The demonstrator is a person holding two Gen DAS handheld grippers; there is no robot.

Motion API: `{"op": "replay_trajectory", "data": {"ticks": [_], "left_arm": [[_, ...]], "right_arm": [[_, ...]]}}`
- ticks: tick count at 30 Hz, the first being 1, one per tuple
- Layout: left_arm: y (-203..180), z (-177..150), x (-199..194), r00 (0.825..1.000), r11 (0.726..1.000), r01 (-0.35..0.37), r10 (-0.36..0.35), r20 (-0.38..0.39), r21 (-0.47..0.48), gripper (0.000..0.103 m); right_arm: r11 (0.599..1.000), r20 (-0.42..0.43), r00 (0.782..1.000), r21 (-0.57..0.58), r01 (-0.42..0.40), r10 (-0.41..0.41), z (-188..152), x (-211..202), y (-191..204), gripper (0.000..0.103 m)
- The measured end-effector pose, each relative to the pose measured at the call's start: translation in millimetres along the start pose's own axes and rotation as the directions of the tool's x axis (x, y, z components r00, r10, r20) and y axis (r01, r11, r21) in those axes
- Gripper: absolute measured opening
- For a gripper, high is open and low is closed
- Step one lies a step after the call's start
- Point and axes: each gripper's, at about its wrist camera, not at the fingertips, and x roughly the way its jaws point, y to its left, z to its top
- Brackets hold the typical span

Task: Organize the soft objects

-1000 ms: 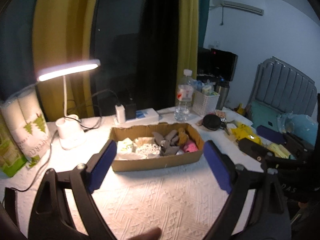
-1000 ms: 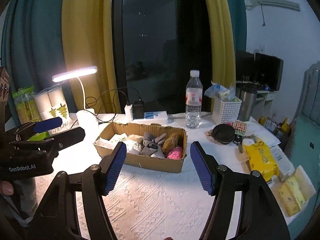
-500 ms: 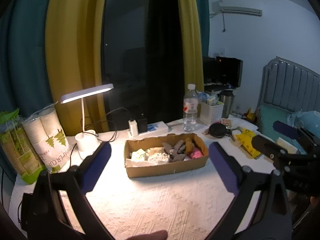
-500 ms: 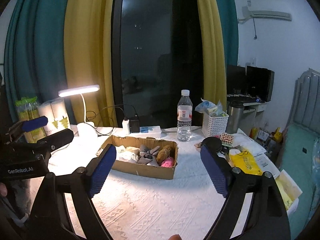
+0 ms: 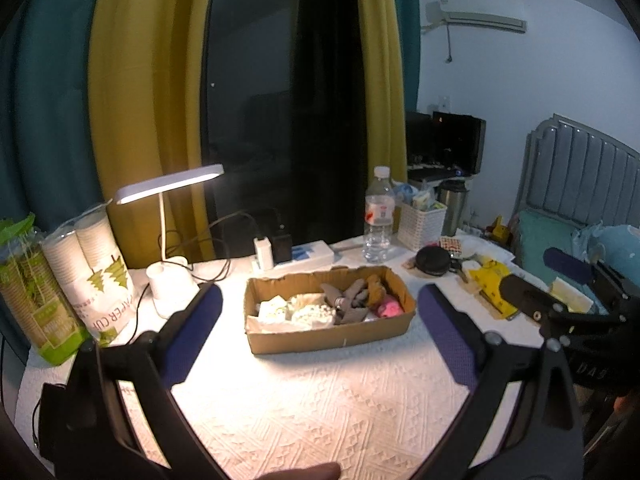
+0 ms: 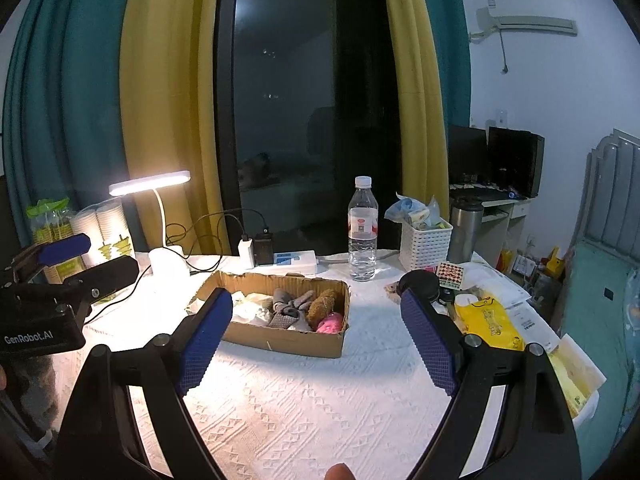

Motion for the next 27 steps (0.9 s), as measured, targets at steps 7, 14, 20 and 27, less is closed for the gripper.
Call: {"op": "replay_trajectory", "data": {"ticks": [7,14,20,27], "left_arm": [[3.3,-1.6,2.1,1.0,1.0,-0.002,0.001,-0.007,-0.005,0.099],[3.6,-1.9,3.0,1.0,1.0,-0.001,0.001,-0.008,-0.003,0.099],[4.9,-4.4,5.6,1.0,1.0,0.0,0.0,-0.013,-0.006,0.099],[5.7,-5.2,7.6,1.0,1.0,-0.008,0.008,-0.012,-0.003,0.099]], "right_arm": [[1.0,-0.003,1.0,0.001,0.0,0.0,0.1,1.1,1.0,0.088],[1.0,-0.004,1.0,0.0,0.003,-0.003,0.5,2.3,2.3,0.088],[1.0,-0.007,1.0,-0.002,0.001,-0.001,1.1,3.6,2.3,0.088],[1.0,-0.013,1.0,0.0,0.004,-0.004,0.7,5.9,3.0,0.088]]}}
